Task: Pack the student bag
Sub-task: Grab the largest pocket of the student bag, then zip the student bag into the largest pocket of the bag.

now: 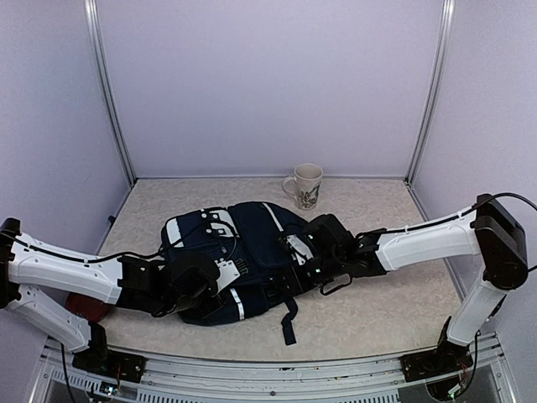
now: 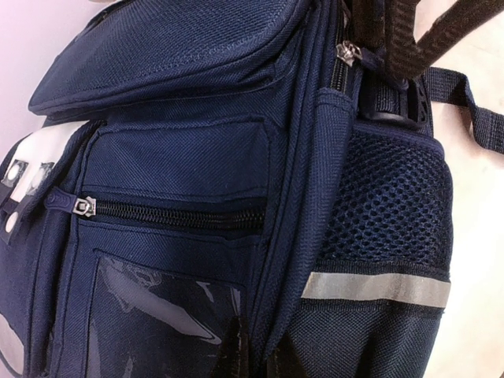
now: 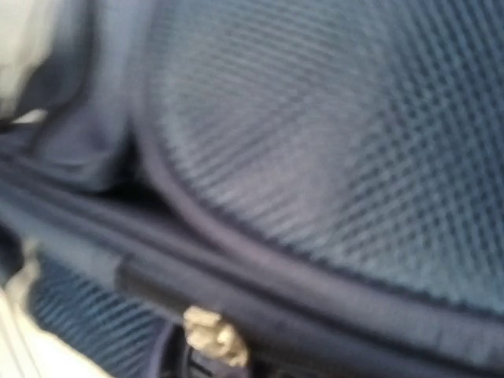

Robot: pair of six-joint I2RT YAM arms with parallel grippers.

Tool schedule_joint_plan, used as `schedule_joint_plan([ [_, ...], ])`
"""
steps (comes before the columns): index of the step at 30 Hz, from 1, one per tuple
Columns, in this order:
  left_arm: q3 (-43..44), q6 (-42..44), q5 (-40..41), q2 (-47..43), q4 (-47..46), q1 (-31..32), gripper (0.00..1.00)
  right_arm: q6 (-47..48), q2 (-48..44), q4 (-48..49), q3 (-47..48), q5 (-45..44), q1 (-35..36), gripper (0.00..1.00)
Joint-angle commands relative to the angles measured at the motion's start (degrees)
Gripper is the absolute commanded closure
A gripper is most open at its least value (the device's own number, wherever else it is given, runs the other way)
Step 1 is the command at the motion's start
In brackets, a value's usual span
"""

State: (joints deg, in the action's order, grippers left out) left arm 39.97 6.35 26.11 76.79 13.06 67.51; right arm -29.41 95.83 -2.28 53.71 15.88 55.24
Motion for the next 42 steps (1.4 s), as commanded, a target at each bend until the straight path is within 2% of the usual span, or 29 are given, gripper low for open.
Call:
schedule_joint_plan([
  [1, 0.75, -1.24, 0.96, -2.38, -4.86, -0.62, 1.0, 0.04, 2.84, -2.71, 3.61, -6.07, 2.05, 0.57],
  [6, 0.73, -1.7, 0.61, -2.4, -4.97, -0.57, 1.0, -0.35, 5.63, -1.47, 5.12, -7.23, 2.33, 0.62],
  [8, 0.72, -1.73, 0.73, -2.35, -4.88, -0.6, 1.0, -0.7, 6.47, -1.93, 5.89, -8.65, 2.37, 0.7],
  [12, 0.73, -1.49, 0.61, -2.44, -4.83, -0.51, 1.0, -1.91, 5.29, -0.47, 4.75, -11.52, 2.36, 0.93],
  [15, 0.73, -1.47, 0.73, -2.28, -4.84, -0.48, 1.0, -2.03, 3.87, -0.45, 4.13, -12.8, 2.33, 1.0],
  [26, 0.57, -1.36, 1.39, -2.04, -4.23, -0.46, 1.0, 2.1, -0.53, -8.06, 2.82, -15.23, 1.7, 1.0],
  [33, -0.16, -0.92, 1.44, -2.0, -3.5, -0.45, 1.0, 2.16, -2.53, -14.96, -0.92, -12.51, -3.79, 1.0],
  [39, -0.5, 0.47, -0.31, -2.26, -3.22, -0.04, 1.0, 2.69, -7.49, -18.74, -3.68, -16.43, -8.77, 1.0],
  [42, -0.99, 3.6, -1.93, -2.4, -2.82, 1.78, 1.0, 7.69, -7.9, -20.62, -2.34, -19.13, -12.62, 1.0],
])
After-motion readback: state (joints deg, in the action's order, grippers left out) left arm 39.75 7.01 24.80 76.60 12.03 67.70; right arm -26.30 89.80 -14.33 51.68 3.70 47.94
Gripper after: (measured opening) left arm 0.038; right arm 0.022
